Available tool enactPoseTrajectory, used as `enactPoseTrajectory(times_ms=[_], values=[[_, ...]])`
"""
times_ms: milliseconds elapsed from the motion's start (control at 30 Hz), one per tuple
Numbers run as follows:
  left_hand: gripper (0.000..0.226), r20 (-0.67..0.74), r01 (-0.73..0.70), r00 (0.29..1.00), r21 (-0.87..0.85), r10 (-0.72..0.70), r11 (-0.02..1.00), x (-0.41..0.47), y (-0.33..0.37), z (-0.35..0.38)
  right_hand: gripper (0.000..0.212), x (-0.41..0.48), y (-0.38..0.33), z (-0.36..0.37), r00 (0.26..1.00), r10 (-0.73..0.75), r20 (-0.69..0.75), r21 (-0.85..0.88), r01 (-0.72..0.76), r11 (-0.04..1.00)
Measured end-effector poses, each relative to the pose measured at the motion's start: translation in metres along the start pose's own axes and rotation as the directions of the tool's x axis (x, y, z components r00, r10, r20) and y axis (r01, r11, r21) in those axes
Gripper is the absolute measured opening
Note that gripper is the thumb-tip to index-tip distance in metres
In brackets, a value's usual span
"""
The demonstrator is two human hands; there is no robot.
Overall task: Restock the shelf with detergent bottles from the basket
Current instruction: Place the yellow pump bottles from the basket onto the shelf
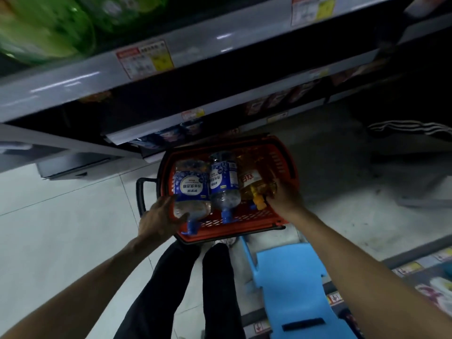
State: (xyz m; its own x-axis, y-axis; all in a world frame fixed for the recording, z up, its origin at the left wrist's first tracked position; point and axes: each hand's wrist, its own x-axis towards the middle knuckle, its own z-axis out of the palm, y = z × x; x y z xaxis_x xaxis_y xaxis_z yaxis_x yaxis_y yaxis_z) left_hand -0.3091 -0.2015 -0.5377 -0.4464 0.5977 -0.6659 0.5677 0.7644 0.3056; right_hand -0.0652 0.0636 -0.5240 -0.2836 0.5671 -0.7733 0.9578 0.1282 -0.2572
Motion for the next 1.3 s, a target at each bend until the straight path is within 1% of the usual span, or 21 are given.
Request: enactPoseTrajectory(times_ms=[100, 133, 200, 267, 367, 467, 567, 667, 800, 867, 933, 1000, 1067, 1133, 1167, 1200, 1267, 1300], values=[[0.084, 0.031, -0.128, 0.992, 0.074, 0.126, 0.989, -0.011, 0.031, -0.019, 0.071, -0.018, -0.022, 0.007, 0.999, -0.032, 0.022, -0.067, 0.034, 0.997], [0.086, 0.062, -0.168, 0.985, 0.096, 0.163, 0.981, -0.009, 0.034, -0.023, 0.077, -0.025, -0.032, 0.008, 0.999, -0.026, 0.041, -0.097, 0.030, 0.995], [0.090, 0.135, -0.234, 0.968, 0.155, 0.214, 0.960, -0.008, 0.042, -0.031, 0.083, -0.035, -0.049, 0.011, 0.997, -0.030, 0.066, -0.151, 0.040, 0.988], [0.092, 0.126, -0.299, 0.952, 0.202, 0.278, 0.933, -0.005, 0.052, -0.039, 0.085, -0.044, -0.064, 0.013, 0.995, -0.081, 0.056, -0.158, 0.089, 0.983], [0.097, 0.111, -0.369, 0.929, 0.261, 0.352, 0.892, -0.002, 0.061, -0.051, 0.097, -0.056, -0.086, 0.004, 0.984, -0.171, 0.056, -0.213, 0.179, 0.960], [0.098, 0.095, -0.391, 0.920, 0.250, 0.379, 0.886, -0.004, 0.064, -0.058, 0.102, -0.075, -0.102, -0.011, 0.972, -0.209, 0.106, -0.268, 0.230, 0.936], [0.093, 0.061, -0.418, 0.907, 0.246, 0.416, 0.875, -0.009, 0.067, -0.061, 0.104, -0.084, -0.108, -0.027, 0.962, -0.216, 0.164, -0.250, 0.253, 0.935], [0.088, 0.003, -0.441, 0.892, 0.228, 0.452, 0.868, -0.017, 0.070, -0.062, 0.105, -0.087, -0.106, -0.039, 0.951, -0.250, 0.181, -0.347, 0.299, 0.889], [0.085, -0.025, -0.419, 0.898, 0.260, 0.440, 0.870, -0.025, 0.080, -0.058, 0.102, -0.088, -0.096, -0.056, 0.938, -0.269, 0.220, -0.436, 0.341, 0.833], [0.089, -0.006, -0.382, 0.918, 0.247, 0.395, 0.891, -0.026, 0.087, -0.057, 0.098, -0.088, -0.091, -0.066, 0.928, -0.261, 0.266, -0.459, 0.360, 0.813], [0.090, -0.014, -0.332, 0.938, 0.242, 0.345, 0.912, -0.027, 0.096, -0.052, 0.095, -0.080, -0.083, -0.070, 0.903, -0.278, 0.327, -0.437, 0.405, 0.803], [0.088, -0.072, -0.287, 0.946, 0.264, 0.315, 0.921, -0.024, 0.103, -0.044, 0.095, -0.063, -0.074, -0.068, 0.866, -0.326, 0.379, -0.385, 0.468, 0.796], [0.086, -0.167, -0.220, 0.950, 0.243, 0.264, 0.945, -0.021, 0.111, -0.033, 0.095, -0.035, -0.064, -0.065, 0.806, -0.391, 0.444, -0.326, 0.552, 0.768], [0.085, -0.289, -0.103, 0.944, 0.190, 0.156, 0.976, -0.015, 0.115, -0.018, 0.099, 0.001, -0.053, -0.056, 0.732, -0.482, 0.482, -0.293, 0.653, 0.699], [0.085, -0.312, -0.057, 0.945, 0.151, 0.102, 0.987, -0.010, 0.118, -0.008, 0.101, 0.016, -0.045, -0.053, 0.704, -0.507, 0.498, -0.303, 0.689, 0.659], [0.085, -0.329, -0.018, 0.943, 0.113, 0.055, 0.993, -0.005, 0.121, 0.001, 0.102, 0.032, -0.037, -0.049, 0.684, -0.536, 0.496, -0.309, 0.715, 0.627], [0.082, -0.352, 0.035, 0.936, 0.076, -0.007, 0.996, 0.006, 0.128, 0.024, 0.102, 0.054, -0.021, -0.041, 0.672, -0.574, 0.468, -0.285, 0.729, 0.622], [0.082, -0.350, 0.044, 0.937, 0.083, -0.012, 0.996, 0.013, 0.131, 0.034, 0.101, 0.064, -0.015, -0.037, 0.665, -0.595, 0.450, -0.274, 0.738, 0.617]])
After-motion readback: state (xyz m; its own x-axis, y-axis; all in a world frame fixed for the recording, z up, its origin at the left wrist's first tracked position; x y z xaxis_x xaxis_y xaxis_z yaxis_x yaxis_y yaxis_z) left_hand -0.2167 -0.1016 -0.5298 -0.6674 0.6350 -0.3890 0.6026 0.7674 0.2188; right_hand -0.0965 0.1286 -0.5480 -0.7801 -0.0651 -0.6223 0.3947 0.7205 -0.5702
